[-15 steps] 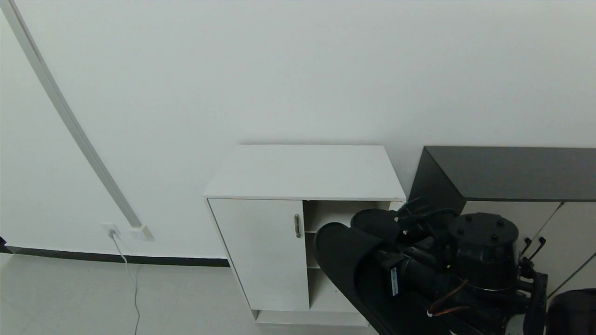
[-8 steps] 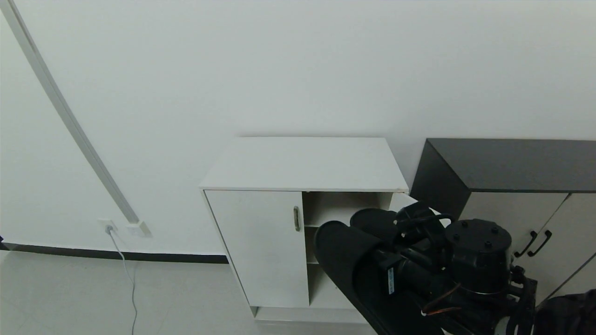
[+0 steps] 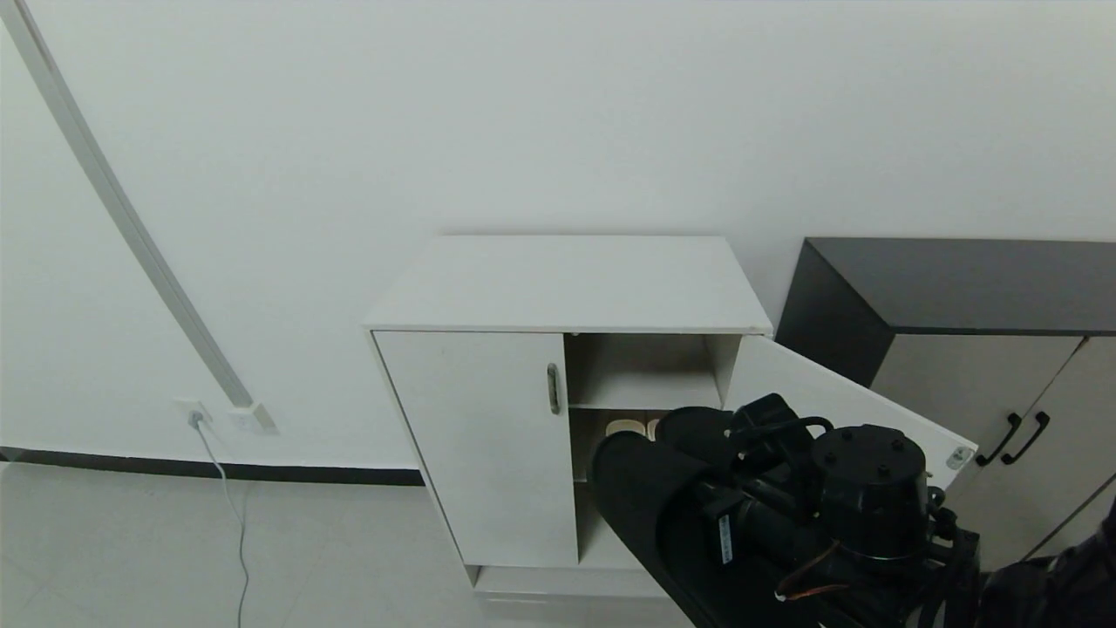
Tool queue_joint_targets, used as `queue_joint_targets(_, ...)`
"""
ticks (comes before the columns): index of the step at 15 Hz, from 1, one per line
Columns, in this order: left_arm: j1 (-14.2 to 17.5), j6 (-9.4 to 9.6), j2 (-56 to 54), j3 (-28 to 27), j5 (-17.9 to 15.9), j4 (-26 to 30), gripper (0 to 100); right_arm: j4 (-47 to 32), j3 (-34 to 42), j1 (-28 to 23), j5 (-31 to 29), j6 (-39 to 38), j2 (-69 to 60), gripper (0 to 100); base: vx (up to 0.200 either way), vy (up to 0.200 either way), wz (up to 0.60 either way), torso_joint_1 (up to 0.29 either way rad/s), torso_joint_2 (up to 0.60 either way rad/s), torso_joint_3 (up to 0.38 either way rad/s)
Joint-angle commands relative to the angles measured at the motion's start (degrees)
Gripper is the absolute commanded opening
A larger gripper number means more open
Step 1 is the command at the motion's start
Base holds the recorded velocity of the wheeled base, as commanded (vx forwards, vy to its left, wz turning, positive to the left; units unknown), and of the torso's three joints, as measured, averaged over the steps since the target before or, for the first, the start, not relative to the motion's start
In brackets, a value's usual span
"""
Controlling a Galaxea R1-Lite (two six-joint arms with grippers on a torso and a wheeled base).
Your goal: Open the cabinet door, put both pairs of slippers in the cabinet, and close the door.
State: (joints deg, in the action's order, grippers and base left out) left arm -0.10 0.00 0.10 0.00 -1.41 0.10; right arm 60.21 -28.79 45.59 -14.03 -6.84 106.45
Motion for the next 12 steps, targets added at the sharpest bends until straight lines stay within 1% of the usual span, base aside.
queue_joint_targets(1,0.01,0.0,-0.01,0.0,0.01,-0.01,0,0.0,0.05,0.02,-0.03,0.42,0.16,0,0.0,0.0,0.0,-0.207,0.5,0.286)
queue_joint_targets(12,0.01,0.0,-0.01,0.0,0.01,-0.01,0,1.93,0.41,0.02,-0.03,0.86,0.43,0,0.0,0.0,0.0,-0.213,0.53,0.318)
